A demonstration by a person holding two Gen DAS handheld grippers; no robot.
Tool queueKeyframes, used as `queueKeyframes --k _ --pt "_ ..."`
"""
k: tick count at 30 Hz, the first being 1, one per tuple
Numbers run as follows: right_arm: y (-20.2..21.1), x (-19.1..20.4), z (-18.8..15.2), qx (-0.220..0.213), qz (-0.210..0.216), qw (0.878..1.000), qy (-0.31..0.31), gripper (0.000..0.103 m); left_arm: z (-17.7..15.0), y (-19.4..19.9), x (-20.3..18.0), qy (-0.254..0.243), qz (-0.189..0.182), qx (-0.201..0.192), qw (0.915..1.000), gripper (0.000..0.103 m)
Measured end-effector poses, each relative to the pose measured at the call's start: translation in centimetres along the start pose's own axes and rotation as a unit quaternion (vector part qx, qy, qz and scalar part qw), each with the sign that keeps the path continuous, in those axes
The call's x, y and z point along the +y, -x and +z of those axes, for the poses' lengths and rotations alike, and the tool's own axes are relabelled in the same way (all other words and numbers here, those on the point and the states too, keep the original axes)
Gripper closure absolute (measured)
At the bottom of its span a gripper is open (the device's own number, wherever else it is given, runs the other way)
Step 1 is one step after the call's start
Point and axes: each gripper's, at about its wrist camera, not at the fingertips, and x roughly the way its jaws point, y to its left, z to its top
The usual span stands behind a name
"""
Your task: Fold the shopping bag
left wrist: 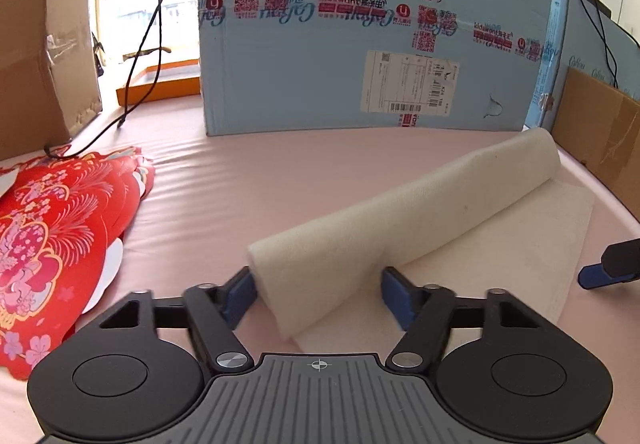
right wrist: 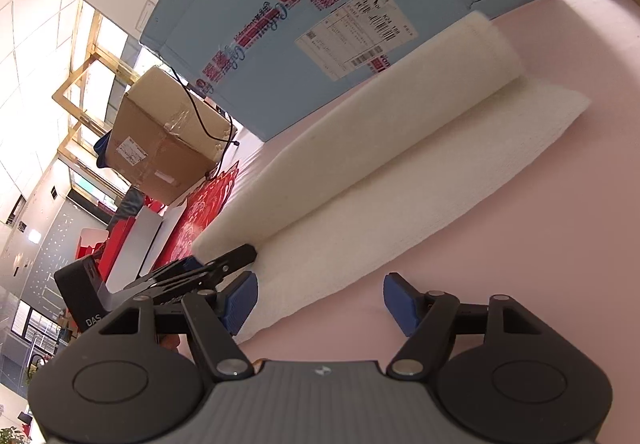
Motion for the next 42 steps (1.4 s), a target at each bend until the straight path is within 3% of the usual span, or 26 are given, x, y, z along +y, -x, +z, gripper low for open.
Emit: queueKeyframes --k 1,6,7,8,10,15,19,23,27,31,33,36,38,42 --pt "-0.4 0.0 -0.2 0.004 0.014 1.0 -0.011 0.031 0.0 0.0 0.3 0.018 -0.023 0.006 0.9996 0.082" --pt "-2.1 0.5 -0.5 -0.015 0.032 0.999 -0.019 0.036 -0.4 0.2 -0.6 0.043 -0.074 0.016 0.9962 0.085" --pt "-2.3 0.6 -0.4 -0.019 0.031 0.999 -0.02 0.049 -0.6 0.4 -0.8 0.045 -0.08 0.016 0.9956 0.085" --pt "-2.5 0.5 -0.4 -0.019 0.03 0.999 -0.023 0.071 -0.7 0.5 -1.1 0.047 -0.087 0.016 0.995 0.085" --pt "-2.6 0.0 -0.5 -0.001 0.025 0.999 -0.032 0.099 -1.1 0.9 -1.7 0.05 -0.099 0.015 0.9937 0.085" --pt "-0.3 -0.4 -0.7 0.007 0.04 0.999 -0.002 0.101 -1.3 3.6 -4.8 -0.005 -0.078 -0.018 0.9968 0.084" --pt "3.7 -0.7 -0.9 -0.001 0.032 0.999 0.039 0.101 -0.9 5.3 -7.7 -0.07 -0.035 -0.047 0.9958 0.046" --pt "7.0 -0.9 -1.7 -0.005 0.025 0.997 0.075 0.1 -0.4 6.1 -10.9 -0.125 -0.013 -0.066 0.9899 0.039" --pt "10.1 -1.1 -2.6 -0.018 0.029 0.994 0.099 0.101 -0.3 7.0 -14.5 -0.173 -0.034 -0.081 0.9809 0.024" --pt "12.4 -2.0 -3.1 -0.045 0.022 0.994 0.093 0.1 -0.9 6.4 -16.8 -0.203 -0.028 -0.082 0.9752 0.024" --pt "12.7 -2.9 -3.3 -0.051 0.014 0.996 0.076 0.1 -1.1 7.1 -17.3 -0.201 -0.055 -0.098 0.9732 0.024" --pt "12.9 -4.4 -3.4 -0.057 0.008 0.998 0.037 0.094 -1.6 8.7 -18.5 -0.217 -0.126 -0.117 0.961 0.024" --pt "13.1 -5.2 -3.5 -0.063 0.01 0.998 0.019 0.081 -2.2 9.0 -19.5 -0.233 -0.141 -0.113 0.9555 0.024" --pt "13.5 -5.8 -3.9 -0.072 0.008 0.997 0.009 0.065 -3.9 8.2 -21.3 -0.259 -0.152 -0.079 0.9505 0.024"
